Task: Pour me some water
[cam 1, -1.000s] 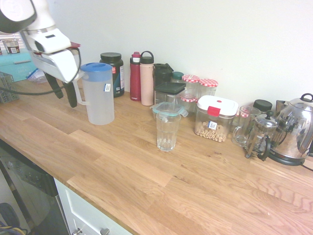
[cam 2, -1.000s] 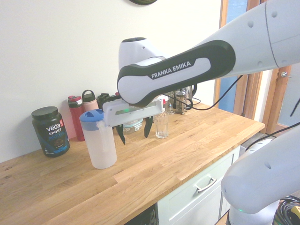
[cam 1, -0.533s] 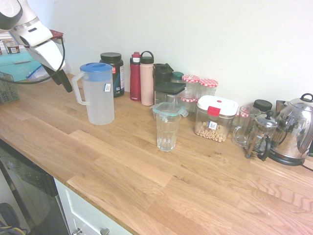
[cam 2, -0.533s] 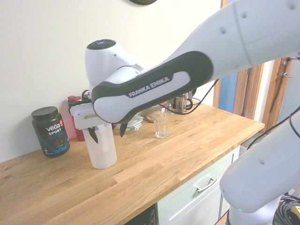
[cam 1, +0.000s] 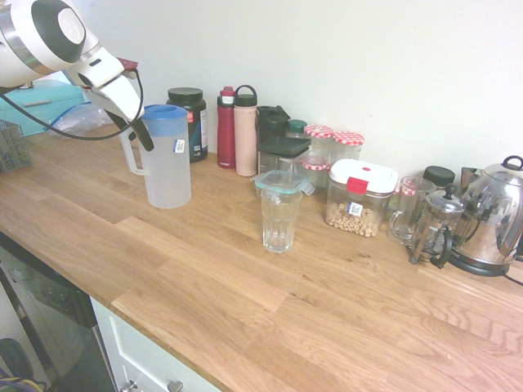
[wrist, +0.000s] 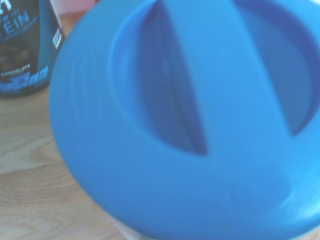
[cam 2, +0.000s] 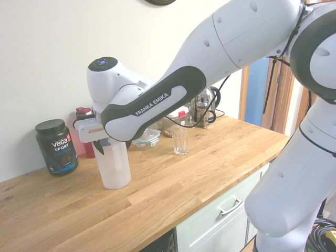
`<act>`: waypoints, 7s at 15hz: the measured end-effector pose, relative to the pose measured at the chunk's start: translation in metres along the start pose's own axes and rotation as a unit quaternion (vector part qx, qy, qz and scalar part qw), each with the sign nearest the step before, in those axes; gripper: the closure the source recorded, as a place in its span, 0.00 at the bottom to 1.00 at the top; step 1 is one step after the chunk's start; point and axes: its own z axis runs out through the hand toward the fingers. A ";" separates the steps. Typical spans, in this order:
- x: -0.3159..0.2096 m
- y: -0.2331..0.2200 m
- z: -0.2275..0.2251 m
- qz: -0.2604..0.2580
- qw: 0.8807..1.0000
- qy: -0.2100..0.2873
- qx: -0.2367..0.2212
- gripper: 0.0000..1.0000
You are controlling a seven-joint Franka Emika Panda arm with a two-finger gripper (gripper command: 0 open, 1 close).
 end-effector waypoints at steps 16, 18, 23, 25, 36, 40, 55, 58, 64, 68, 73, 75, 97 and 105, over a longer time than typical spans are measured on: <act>-0.002 0.012 0.009 -0.036 0.999 0.001 0.006 1.00; -0.003 0.014 0.010 -0.036 0.999 0.001 0.005 1.00; 0.000 0.022 0.005 -0.047 0.999 0.000 0.006 1.00; 0.003 0.032 -0.006 -0.056 0.998 -0.005 0.007 1.00; 0.072 0.177 -0.113 -0.223 0.971 -0.075 -0.035 1.00; 0.141 0.231 -0.103 -0.212 0.972 -0.092 -0.045 1.00; 0.352 0.349 -0.044 -0.338 0.935 -0.105 -0.003 1.00; 0.376 0.347 -0.043 -0.391 0.914 -0.106 -0.007 1.00; 0.410 0.293 -0.061 -0.471 0.874 -0.104 -0.058 1.00; 0.407 0.242 -0.025 -0.517 0.836 -0.122 -0.137 1.00; 0.390 0.200 0.000 -0.551 0.800 -0.116 -0.205 1.00; 0.390 0.188 0.000 -0.560 0.790 -0.112 -0.225 1.00; 0.424 0.215 -0.036 -0.522 0.831 -0.123 -0.147 1.00; 0.424 0.337 -0.045 -0.417 0.892 -0.156 0.072 1.00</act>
